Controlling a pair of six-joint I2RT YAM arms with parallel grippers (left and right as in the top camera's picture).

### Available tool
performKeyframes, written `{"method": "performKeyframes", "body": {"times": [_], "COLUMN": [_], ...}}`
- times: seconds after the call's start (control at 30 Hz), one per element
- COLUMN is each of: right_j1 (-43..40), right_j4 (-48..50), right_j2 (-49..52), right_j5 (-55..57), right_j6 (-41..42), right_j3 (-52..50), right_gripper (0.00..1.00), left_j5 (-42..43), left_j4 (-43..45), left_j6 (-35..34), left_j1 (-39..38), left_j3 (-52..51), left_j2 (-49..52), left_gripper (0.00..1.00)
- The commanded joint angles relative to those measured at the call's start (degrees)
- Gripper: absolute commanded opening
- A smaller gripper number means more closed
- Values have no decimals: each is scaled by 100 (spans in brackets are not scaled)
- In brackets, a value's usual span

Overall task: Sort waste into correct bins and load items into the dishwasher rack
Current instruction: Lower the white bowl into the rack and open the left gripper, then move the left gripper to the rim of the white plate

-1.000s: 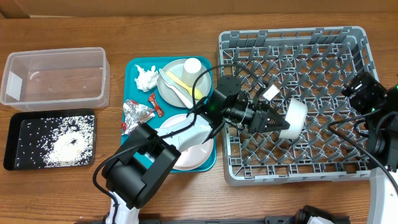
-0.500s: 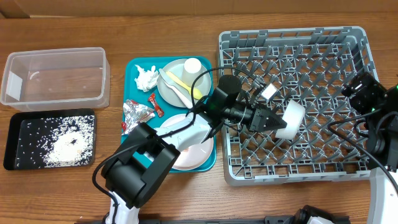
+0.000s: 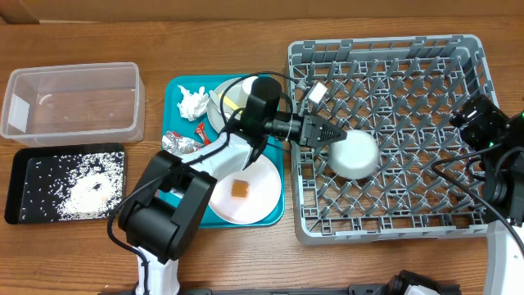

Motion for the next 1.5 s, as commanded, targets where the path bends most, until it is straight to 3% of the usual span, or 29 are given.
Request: {"method": "performKeyframes", "body": {"times": [0.0,0.17,0.3,0.4,0.53,0.67,0.77,1.17,1.33,1.47], "right_j1": [-17,-17,-17,-17,-17,-17,-17,-17,-17,-17], "right_j4": [13,13,15,13,15,15,15,13,15,15], "right_j2": [-9,-9,-9,-9,-9,-9,-9,-9,-9,-9], "right_j5": [57,57,57,57,57,57,57,57,57,57], "right_j6": [42,42,42,42,42,42,42,42,42,42], "right_j3": [149,149,149,149,149,149,149,149,149,149], "right_gripper": [100,100,100,100,100,100,100,100,100,100], "left_j5": [208,-68,-1113,-2632,-4793,-6830,-7718,-8032,-7868,-7222], "left_j4": [22,-538,-2291,-4225,-6443,-8061,-8942,-11079,-11136,-10651], "left_j6": [76,540,1661,2647,3348,3202,2885,1875,1602,1652], "left_j1": [24,138,365,599,758,767,767,861,920,918], "left_j3": [83,83,162,507,1250,2026,2452,2271,1510,804], "left_j2": [-310,-874,-1495,-2011,-2529,-2918,-3222,-3606,-3602,-3602], "left_gripper": [31,56,88,98,100,100,100,100,98,92]}}
